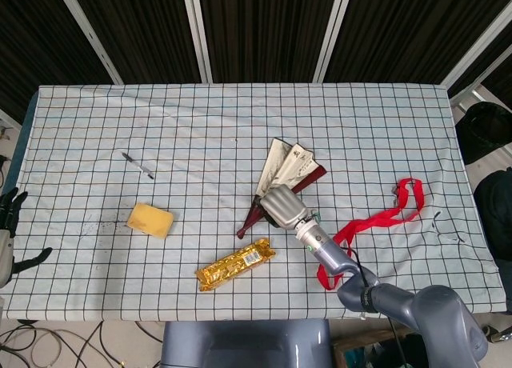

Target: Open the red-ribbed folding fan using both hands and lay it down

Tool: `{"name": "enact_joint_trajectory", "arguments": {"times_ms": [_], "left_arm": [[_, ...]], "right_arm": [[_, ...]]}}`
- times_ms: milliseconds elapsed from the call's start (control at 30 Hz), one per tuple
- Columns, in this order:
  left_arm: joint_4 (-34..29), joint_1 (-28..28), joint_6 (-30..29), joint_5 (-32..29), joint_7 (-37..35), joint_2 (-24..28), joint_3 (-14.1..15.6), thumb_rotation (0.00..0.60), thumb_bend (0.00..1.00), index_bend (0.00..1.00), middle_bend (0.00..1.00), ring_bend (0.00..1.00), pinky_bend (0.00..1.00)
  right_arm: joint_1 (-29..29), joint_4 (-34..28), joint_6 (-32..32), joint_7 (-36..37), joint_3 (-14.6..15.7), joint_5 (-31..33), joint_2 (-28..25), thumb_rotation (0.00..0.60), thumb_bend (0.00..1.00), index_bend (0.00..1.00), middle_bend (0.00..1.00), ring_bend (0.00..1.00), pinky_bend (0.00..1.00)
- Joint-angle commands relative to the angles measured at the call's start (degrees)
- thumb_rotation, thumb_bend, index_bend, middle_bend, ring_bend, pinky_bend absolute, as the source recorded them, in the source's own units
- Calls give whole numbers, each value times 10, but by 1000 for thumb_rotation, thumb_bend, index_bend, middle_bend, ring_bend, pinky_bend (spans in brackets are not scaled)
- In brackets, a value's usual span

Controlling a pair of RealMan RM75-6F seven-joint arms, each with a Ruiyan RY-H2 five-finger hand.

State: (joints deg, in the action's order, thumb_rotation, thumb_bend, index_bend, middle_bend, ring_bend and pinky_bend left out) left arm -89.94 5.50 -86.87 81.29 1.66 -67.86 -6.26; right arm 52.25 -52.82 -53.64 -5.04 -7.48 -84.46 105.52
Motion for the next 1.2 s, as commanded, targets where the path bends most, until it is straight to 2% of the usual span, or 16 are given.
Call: {"name": "enact_joint_trajectory", "arguments": {"times_ms": [33,233,700,833,1000,1100,1200], "left_arm": [[-4,1,2,-2,4,1,-1,600,0,0,0,0,0],[-25,5,-2,7,17,4,-3,600,0,0,0,0,0],[-88,81,32,24,83,-17,-53,600,0,26,0,0,0],[-84,106,49,16,100,-26,-69,600,2,65,10,0,0],[-63,143,82,-7,121,-43,-89,600,35,177,64,0,0],[-47,175,124,-42,142,-61,-101,600,39,219,76,0,0],[-26,195,141,-58,159,-85,-103,600,47,253,79,0,0]], "right_arm": [[7,-7,-9,6,-6,-9,-8,600,400,714,766,844,737],[25,-30,-29,14,-16,-31,-31,600,448,757,770,847,737],[55,-65,-91,19,-40,-75,-82,600,484,794,798,875,738],[61,-71,-93,21,-45,-75,-91,600,483,794,797,875,738],[71,-86,-88,16,-56,-68,-101,600,484,795,798,875,738],[84,-97,-75,0,-68,-59,-109,600,483,800,801,877,738],[94,-109,-57,-17,-82,-39,-114,600,484,802,803,877,738]]}}
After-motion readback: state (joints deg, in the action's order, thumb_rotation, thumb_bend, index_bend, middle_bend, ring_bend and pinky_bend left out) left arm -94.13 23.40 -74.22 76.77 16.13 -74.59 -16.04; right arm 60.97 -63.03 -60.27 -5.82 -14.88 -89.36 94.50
